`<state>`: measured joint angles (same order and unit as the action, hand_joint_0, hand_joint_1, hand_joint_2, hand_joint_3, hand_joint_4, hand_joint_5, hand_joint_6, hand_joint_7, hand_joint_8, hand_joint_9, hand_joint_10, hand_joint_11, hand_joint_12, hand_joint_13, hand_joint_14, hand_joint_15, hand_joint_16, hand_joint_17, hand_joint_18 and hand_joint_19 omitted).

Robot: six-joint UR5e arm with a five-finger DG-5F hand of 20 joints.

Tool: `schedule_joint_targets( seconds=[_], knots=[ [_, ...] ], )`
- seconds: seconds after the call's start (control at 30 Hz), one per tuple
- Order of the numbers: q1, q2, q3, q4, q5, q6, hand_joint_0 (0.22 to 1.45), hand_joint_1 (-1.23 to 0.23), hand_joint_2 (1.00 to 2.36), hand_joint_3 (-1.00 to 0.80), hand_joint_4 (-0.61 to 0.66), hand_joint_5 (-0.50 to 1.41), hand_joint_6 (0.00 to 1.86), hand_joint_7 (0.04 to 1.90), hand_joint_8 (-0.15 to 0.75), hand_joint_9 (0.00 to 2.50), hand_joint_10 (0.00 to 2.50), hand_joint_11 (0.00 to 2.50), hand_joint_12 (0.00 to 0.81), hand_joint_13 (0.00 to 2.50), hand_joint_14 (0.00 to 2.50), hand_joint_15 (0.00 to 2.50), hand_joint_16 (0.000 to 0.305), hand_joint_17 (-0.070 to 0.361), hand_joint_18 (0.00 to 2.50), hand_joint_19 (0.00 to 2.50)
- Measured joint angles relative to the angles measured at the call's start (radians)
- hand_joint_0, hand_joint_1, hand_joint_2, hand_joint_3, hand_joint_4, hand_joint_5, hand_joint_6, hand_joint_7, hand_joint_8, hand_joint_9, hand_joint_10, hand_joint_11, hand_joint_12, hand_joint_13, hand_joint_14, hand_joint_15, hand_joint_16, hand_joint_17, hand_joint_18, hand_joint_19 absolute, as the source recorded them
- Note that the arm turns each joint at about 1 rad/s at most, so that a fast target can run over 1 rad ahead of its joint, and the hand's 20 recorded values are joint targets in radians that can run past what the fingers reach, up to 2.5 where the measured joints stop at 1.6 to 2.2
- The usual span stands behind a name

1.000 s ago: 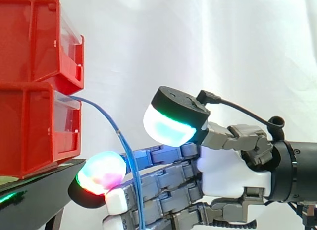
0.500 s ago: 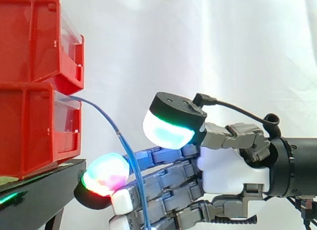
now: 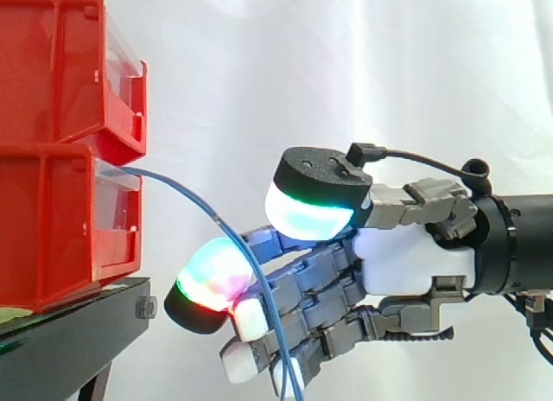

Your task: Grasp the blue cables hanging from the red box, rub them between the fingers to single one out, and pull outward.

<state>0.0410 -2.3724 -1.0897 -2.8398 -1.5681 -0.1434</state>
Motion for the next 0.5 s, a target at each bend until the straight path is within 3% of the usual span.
schedule_joint_targets(
  seconds=[0.17,0.5],
  knots=[
    [0.002,0.003,0.000,-0.009,0.000,-0.033,0.60,-0.75,1.01,-0.31,0.22,-0.19,0.84,1.04,0.234,0.61,0.01,0.42,0.347,0.65,0.01,0.43,0.042,0.096,0.60,0.63],
    [-0.011,0.004,0.000,-0.037,0.002,-0.035,0.56,-0.75,1.00,-0.50,0.24,-0.15,0.81,1.10,0.250,0.68,0.01,0.44,0.352,0.69,0.01,0.44,0.043,0.097,0.62,0.62]
  ],
)
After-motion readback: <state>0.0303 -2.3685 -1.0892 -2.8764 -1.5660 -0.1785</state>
